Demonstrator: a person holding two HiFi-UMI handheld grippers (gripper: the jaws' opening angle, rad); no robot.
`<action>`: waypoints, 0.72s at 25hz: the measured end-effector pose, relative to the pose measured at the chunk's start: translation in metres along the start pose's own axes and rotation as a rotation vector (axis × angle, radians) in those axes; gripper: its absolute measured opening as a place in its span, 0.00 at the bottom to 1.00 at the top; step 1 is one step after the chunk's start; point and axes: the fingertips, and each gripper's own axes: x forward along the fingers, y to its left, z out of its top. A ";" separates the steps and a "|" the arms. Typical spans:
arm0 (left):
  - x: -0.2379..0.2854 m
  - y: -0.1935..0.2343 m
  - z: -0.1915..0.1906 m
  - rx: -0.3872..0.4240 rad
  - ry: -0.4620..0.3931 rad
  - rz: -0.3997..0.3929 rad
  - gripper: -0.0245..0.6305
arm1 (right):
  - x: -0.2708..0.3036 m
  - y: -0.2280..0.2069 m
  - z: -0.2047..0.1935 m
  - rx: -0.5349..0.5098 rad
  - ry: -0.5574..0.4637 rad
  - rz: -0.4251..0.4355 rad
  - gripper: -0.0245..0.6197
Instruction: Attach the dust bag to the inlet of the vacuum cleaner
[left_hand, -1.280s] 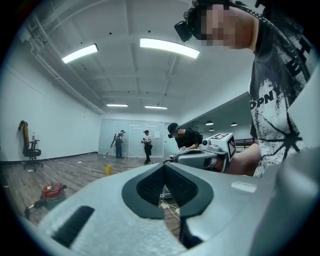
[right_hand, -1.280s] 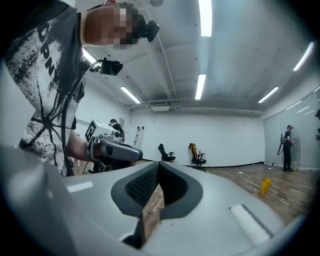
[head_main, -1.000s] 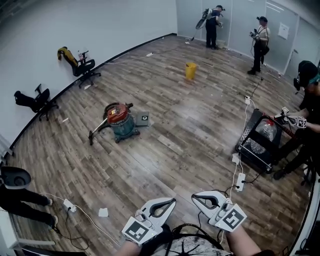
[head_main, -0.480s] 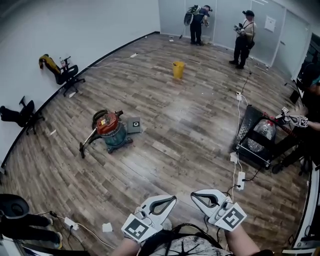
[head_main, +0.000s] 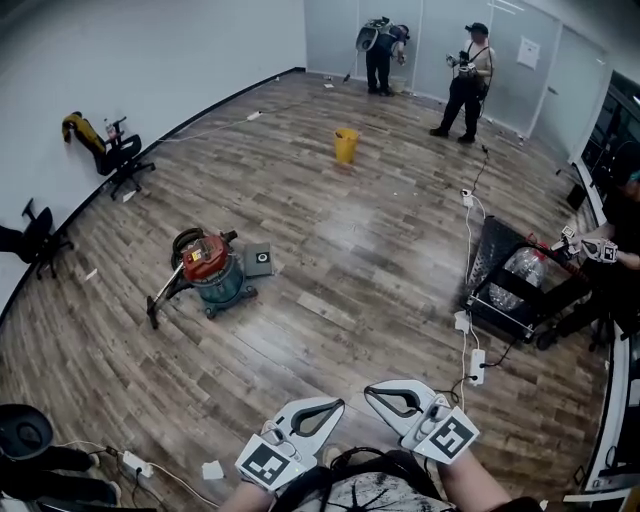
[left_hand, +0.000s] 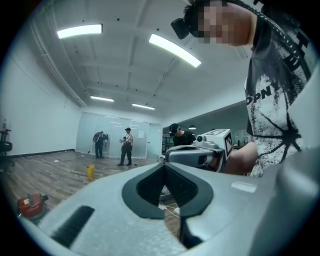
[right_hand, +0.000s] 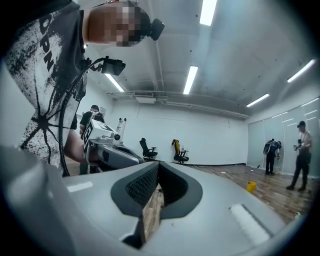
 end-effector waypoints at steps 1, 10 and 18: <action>-0.003 0.003 -0.003 0.000 0.008 -0.001 0.04 | 0.005 0.001 0.000 0.003 0.001 0.000 0.05; -0.010 0.035 -0.017 -0.032 0.018 0.012 0.04 | 0.028 -0.012 -0.010 -0.006 0.041 0.001 0.05; 0.005 0.089 -0.025 -0.033 0.032 0.073 0.04 | 0.064 -0.055 -0.024 0.001 0.067 0.046 0.05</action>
